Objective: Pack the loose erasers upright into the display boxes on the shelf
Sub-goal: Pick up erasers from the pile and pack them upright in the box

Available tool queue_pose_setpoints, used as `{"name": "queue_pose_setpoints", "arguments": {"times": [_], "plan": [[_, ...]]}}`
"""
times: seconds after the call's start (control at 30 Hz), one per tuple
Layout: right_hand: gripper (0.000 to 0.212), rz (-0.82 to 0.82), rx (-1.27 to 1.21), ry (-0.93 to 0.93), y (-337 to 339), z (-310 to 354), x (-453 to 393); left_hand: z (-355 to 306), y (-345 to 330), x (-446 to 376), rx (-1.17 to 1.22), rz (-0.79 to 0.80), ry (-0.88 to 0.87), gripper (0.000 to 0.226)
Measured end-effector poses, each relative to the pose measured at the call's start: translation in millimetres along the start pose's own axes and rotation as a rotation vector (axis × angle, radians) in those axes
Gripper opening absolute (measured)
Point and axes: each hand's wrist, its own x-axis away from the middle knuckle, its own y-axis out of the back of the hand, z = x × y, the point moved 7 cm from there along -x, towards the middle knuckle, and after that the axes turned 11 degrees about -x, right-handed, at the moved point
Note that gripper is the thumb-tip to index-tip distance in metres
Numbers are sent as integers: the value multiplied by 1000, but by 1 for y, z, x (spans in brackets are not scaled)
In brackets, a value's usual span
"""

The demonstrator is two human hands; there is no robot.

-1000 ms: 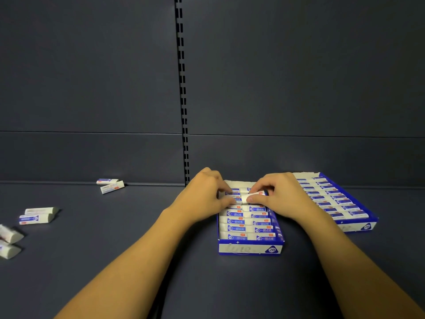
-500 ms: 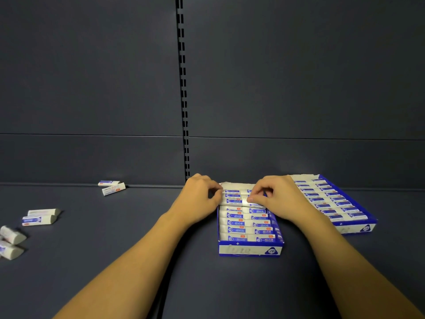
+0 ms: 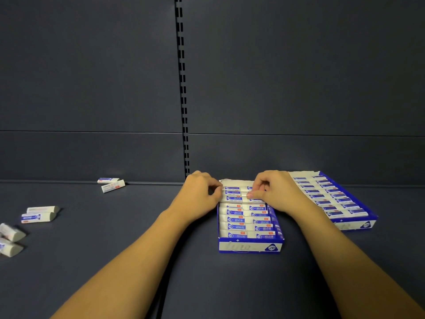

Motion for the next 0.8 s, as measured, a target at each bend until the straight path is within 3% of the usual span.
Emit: {"name": "queue_pose_setpoints", "arguments": {"times": [0.2, 0.37, 0.47, 0.67, 0.8], "plan": [[19, -16, -77, -57, 3, -3, 2, 1, 1, 0, -6, 10, -9, 25], [21, -212, -195, -21, 34, 3, 5, 8, 15, -4, -14, 11, 42, 26], [28, -248, -181, 19, 50, 11, 1, 19, 33, -7, -102, 5, 106, 28], [29, -33, -40, 46, 35, 41, -14, 46, 57, 7, -352, 197, 247, 29], [35, 134, 188, 124, 1, 60, -19, 60, 76, 30, -486, 282, 299, 26]]}}
